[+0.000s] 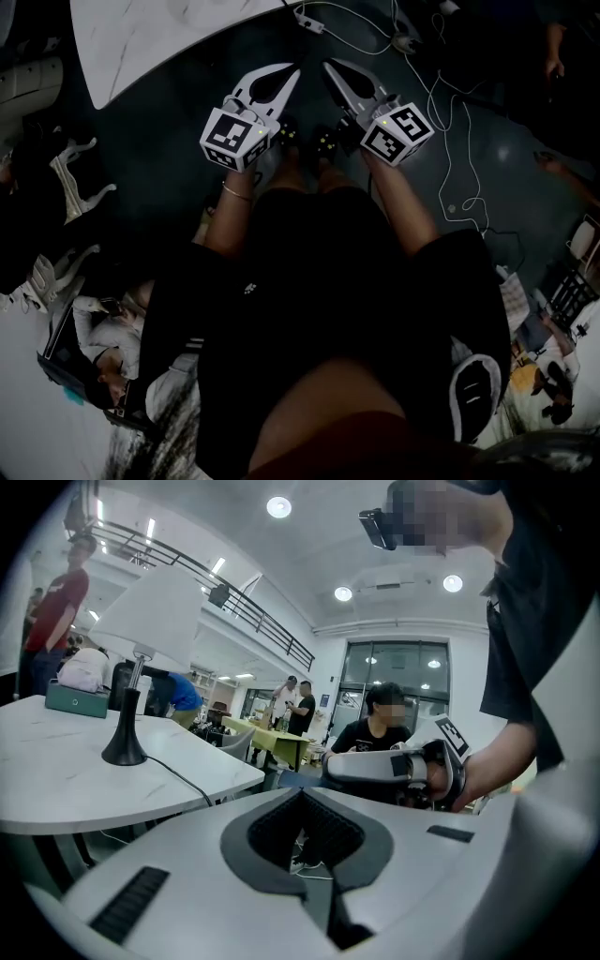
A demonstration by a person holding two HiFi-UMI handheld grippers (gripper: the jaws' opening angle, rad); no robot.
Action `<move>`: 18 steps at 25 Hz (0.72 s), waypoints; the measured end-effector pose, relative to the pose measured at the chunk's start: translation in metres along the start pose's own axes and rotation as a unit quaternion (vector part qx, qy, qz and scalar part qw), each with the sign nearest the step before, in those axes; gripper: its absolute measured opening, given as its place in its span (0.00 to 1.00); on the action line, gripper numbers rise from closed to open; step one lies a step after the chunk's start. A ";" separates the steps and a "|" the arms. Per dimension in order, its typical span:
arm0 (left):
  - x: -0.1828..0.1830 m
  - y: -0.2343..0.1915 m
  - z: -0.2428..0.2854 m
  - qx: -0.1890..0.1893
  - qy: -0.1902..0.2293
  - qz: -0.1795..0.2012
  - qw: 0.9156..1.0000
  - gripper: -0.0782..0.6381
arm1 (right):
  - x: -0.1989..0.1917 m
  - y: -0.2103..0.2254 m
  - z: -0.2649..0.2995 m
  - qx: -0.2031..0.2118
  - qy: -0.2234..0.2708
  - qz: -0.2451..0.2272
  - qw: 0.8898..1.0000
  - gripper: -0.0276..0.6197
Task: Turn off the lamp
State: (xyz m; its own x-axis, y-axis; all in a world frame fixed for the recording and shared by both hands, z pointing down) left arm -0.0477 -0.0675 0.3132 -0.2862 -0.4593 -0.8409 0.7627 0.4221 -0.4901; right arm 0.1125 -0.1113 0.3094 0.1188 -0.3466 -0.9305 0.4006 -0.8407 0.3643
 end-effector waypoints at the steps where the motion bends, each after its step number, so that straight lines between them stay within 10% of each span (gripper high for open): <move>1: 0.002 0.001 0.000 0.002 -0.001 0.001 1.000 0.12 | 0.002 -0.001 0.000 0.003 0.000 -0.003 1.000 0.04; 18: 0.038 0.019 -0.003 -0.013 0.015 0.032 0.999 0.12 | 0.039 -0.017 0.003 0.034 0.007 -0.038 0.999 0.04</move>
State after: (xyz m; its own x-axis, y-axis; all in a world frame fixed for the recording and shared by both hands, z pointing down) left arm -0.0458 -0.0745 0.2715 -0.2550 -0.4067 -0.8772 0.7644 0.4709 -0.4405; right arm 0.1073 -0.1118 0.2668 0.1024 -0.2748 -0.9560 0.3458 -0.8913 0.2933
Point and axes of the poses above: the fingertips, and each gripper's own axes: z forward along the fingers, y to its right, x out of its top, the point moved 8 cm from there along -z, backward along the fingers, and after that the axes turned 14 degrees about -z, right-handed, at the moved point
